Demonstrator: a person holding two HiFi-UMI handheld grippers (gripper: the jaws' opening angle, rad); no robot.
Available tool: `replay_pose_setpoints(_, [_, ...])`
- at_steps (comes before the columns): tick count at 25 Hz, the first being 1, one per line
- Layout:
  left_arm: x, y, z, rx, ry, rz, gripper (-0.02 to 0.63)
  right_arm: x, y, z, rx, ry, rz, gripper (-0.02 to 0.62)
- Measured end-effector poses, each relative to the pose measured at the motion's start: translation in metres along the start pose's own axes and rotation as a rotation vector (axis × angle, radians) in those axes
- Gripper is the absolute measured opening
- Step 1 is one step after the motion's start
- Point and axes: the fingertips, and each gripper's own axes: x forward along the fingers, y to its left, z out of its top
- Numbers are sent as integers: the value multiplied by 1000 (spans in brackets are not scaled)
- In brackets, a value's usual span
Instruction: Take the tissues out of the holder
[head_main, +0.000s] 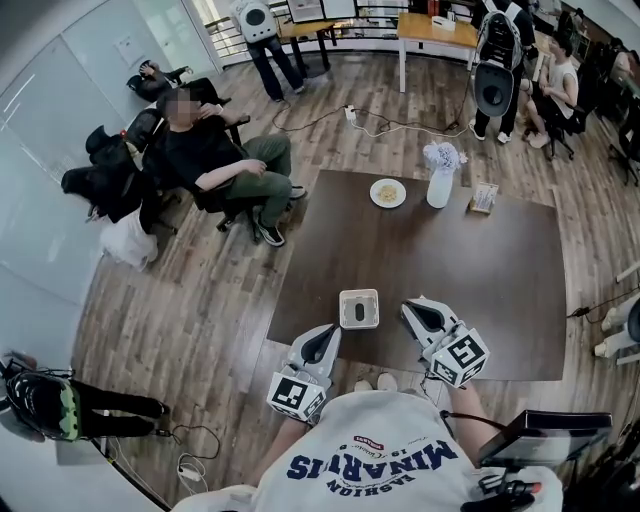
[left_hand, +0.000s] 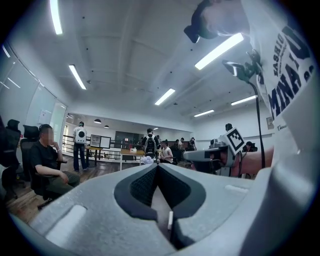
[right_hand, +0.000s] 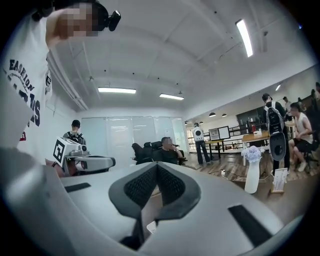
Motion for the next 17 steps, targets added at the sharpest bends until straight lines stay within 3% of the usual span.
replay_pose_setpoints(17, [-16, 7, -12, -55, 13, 20, 5, 6, 32, -11, -80, 15, 46, 6])
